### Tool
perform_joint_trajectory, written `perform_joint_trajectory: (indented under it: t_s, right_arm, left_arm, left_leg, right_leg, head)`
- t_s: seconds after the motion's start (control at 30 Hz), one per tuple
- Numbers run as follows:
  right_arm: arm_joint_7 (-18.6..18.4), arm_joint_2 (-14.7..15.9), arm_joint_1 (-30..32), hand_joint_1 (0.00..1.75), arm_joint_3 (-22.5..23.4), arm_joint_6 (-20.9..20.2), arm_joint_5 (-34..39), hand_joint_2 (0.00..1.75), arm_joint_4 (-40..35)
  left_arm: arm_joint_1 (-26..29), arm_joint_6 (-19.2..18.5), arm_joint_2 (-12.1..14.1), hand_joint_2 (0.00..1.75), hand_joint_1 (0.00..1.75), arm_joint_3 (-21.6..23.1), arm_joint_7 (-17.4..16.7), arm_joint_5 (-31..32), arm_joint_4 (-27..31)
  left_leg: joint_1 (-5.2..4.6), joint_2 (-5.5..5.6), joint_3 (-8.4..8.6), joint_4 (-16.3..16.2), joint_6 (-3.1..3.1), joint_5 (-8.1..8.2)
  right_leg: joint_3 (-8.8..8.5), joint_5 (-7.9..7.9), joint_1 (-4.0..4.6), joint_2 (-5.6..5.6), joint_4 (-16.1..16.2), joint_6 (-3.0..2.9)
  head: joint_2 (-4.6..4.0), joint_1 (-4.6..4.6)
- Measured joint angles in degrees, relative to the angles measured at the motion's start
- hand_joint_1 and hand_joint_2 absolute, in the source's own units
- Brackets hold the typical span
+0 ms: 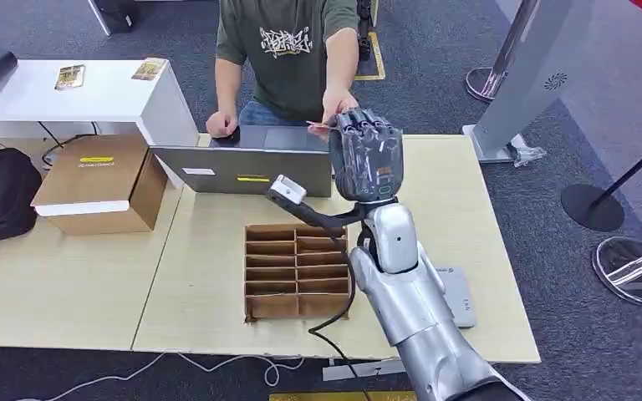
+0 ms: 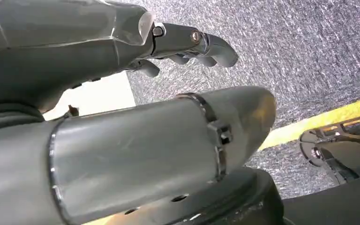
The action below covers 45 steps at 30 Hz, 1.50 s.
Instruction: Pass the card to the sensor for recognition and then transmit it.
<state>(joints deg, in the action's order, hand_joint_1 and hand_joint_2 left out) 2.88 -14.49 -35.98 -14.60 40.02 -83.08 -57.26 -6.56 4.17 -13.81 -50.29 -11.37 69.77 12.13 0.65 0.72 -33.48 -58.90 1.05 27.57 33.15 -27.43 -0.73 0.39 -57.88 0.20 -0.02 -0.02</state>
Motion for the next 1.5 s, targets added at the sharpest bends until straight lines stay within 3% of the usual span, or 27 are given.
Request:
perform_joint_trajectory:
  t_s: [0.3,0.57,0.93,1.03,1.3,1.5]
  right_arm:
    - [-0.44,0.00,-0.03,1.75,-0.02,0.00,0.91,1.75,0.46]
    - [1.27,0.02,-0.89,1.75,0.07,-0.18,10.86,1.75,3.12]
    - [0.15,0.09,-2.76,1.75,0.07,-1.86,14.91,1.75,6.75]
    - [-0.94,0.09,-3.10,1.75,0.09,-4.37,15.82,1.75,7.39]
    - [-7.34,0.09,-4.86,1.75,0.28,-16.28,19.97,1.75,8.76]
    - [-8.83,0.11,-4.96,1.75,1.07,-17.73,22.73,1.75,8.33]
  left_arm:
    - [0.00,0.09,0.02,0.00,0.00,-0.02,0.00,-0.35,0.00]
    - [0.01,0.11,0.02,0.00,0.00,-0.02,0.00,-0.94,0.00]
    - [0.02,0.09,0.15,0.00,0.00,-0.02,-0.07,-1.03,0.00]
    - [0.02,0.02,0.26,0.00,0.00,-0.02,-0.13,-1.11,0.00]
    - [0.06,-0.28,0.52,0.00,0.00,-0.02,-0.33,-1.84,0.00]
    - [0.11,-0.15,0.55,0.00,0.00,-0.02,-0.66,-1.92,0.00]
  left_leg:
    - [0.00,0.00,0.00,0.00,0.00,0.00]
    - [0.00,-0.01,0.01,0.00,0.00,0.00]
    - [0.00,-0.01,0.01,0.00,0.00,0.00]
    - [0.00,-0.01,0.01,0.00,0.00,0.00]
    - [0.00,-0.01,0.01,-0.01,0.00,-0.01]
    - [0.00,-0.01,0.01,-0.01,0.00,0.00]
  right_leg:
    - [0.00,0.00,0.00,0.00,0.00,0.00]
    - [0.00,0.00,0.00,0.00,0.00,0.00]
    - [0.01,0.00,0.00,0.01,0.00,0.00]
    - [0.01,0.00,0.00,0.01,0.00,0.00]
    - [0.00,0.01,0.00,0.01,0.00,0.00]
    - [0.01,0.01,0.00,0.01,0.00,0.00]
  head:
    - [0.00,0.00]
    - [0.02,0.00]
    - [0.00,0.00]
    - [0.00,0.00]
    - [0.00,-0.02]
    - [0.02,0.00]
